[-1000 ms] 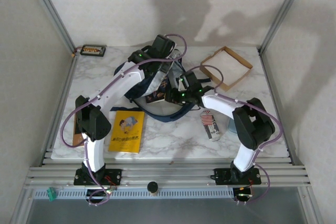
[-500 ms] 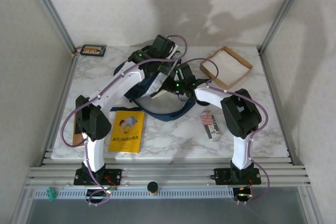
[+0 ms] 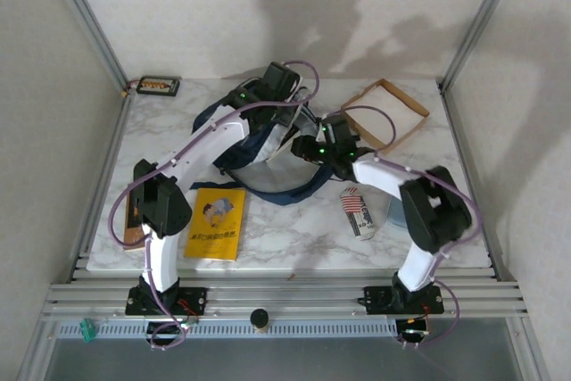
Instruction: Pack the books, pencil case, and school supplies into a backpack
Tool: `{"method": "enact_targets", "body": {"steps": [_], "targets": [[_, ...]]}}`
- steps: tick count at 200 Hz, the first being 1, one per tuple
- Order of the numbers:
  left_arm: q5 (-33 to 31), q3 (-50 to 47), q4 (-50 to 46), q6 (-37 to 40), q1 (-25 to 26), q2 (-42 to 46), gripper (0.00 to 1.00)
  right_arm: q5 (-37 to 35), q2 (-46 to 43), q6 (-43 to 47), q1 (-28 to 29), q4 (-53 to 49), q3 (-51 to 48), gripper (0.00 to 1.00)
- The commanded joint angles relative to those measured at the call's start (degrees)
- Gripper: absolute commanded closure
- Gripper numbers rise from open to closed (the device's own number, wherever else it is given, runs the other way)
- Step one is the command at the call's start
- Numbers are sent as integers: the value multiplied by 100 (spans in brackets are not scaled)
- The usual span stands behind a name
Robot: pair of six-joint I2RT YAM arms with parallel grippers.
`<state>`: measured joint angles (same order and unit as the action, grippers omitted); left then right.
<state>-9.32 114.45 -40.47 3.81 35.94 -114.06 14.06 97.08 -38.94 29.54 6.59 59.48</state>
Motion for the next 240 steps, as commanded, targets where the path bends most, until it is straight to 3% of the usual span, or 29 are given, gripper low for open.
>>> {"method": "enact_targets", "body": {"steps": [1,6,14,27,48,70,95,136,161,204,240], "targets": [[287,-233,407,-614,-44,-148,100,-32,-893,354,-123,-725,-172,53],[471,-288,397,-761,-48,-102,97,-27,-1040,403,-115,-932,-170,53],[872,-366,382,-1077,-73,30,84,-38,-1233,484,-82,-1277,-124,51],[1406,-841,739,-1596,-97,554,48,-68,-1560,545,5,-1773,-77,49],[1836,-2085,1547,-2311,-89,1816,36,-174,-1901,631,393,-2326,62,46],[856,-3581,1714,-3106,-127,3299,30,-112,-1787,354,983,-2619,100,42],[-155,-5242,1098,-4094,-401,4716,26,40,-1507,-230,1858,-2181,-166,38],[-450,-7544,603,-5388,-750,6279,21,70,-351,-711,2854,-1434,7,34],[-697,-8269,420,-5752,-835,6597,17,-35,291,-853,3145,-1256,275,32],[-721,-8866,617,-6400,-944,6339,9,-197,804,-1190,3269,-736,340,32],[9,-9383,1363,-6436,-966,6357,10,-331,1147,-1261,3286,-703,559,34]]}}
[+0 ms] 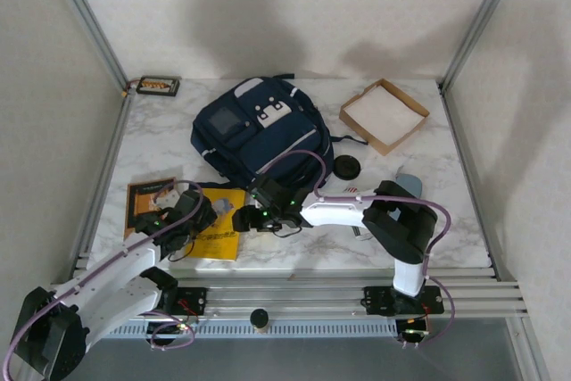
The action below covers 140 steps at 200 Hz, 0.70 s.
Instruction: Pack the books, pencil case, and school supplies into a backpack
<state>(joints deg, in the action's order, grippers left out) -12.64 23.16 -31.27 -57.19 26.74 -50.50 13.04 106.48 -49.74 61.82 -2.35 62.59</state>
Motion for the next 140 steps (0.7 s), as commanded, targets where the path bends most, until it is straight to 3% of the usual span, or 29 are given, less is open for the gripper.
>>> {"method": "enact_targets", "body": {"steps": [1,75,101,140], "targets": [[350,-261,444,-341,-46,-1,10,-234,216,-183,53,191,260,34],[1538,-666,830,-487,224,374,18,-318,1113,201,-170,-277,1535,37],[1435,-695,620,-637,323,573,18,-460,1108,470,-269,-781,1823,35],[1120,-827,608,-747,323,401,18,-367,651,510,-147,-1230,1252,32]]}}
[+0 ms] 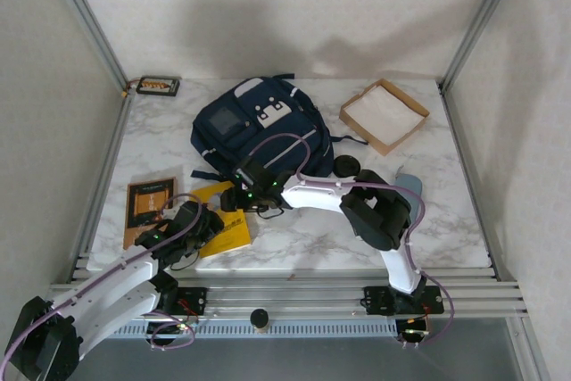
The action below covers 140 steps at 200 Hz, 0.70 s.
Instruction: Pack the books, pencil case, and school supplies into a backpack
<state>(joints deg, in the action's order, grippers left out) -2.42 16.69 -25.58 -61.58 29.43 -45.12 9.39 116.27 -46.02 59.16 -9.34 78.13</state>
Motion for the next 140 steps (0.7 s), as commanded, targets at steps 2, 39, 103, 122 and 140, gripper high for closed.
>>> {"method": "enact_targets", "body": {"steps": [2,39,103,122,140], "targets": [[109,-189,63,-310,54,-155,18,12,-338,126,137,-533,-323,32],[275,-188,324,-296,177,-208,20,223,-260,-92,356,-277,-526,32],[150,-192,154,-369,229,-195,23,489,-169,130,444,-368,-18,44],[45,-198,92,-440,252,-166,24,376,-318,245,440,-489,-11,49],[-21,-198,47,-460,281,-179,24,266,-527,319,449,-552,-51,56]]}}
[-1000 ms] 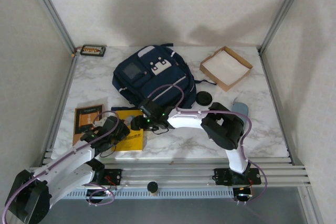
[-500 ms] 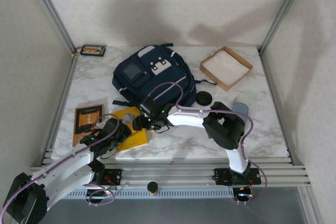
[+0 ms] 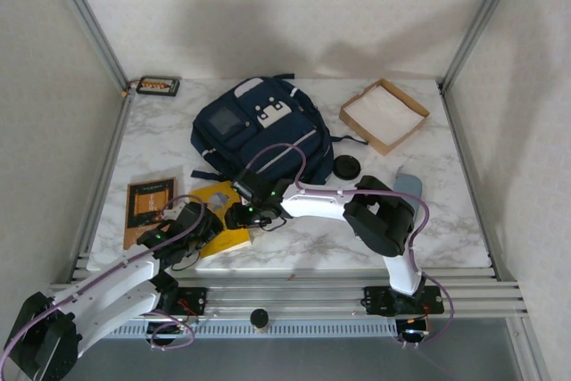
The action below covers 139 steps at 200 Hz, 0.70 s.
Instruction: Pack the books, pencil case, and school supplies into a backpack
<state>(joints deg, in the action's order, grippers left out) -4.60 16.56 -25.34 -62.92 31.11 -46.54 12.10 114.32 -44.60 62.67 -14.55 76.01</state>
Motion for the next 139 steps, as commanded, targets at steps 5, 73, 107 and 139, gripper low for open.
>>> {"method": "enact_targets", "body": {"steps": [5,73,107,139], "targets": [[181,-180,23,-327,121,-43,24,-24,-401,197,99,-14,119,58],[-45,-94,-103,-444,211,-34,25,327,-621,287,93,268,-66,84],[-447,309,-680,-482,220,429,21,846,-877,328,92,607,-95,99],[-843,988,-1359,-356,118,951,8,1362,-1525,284,102,1331,-382,100]]}}
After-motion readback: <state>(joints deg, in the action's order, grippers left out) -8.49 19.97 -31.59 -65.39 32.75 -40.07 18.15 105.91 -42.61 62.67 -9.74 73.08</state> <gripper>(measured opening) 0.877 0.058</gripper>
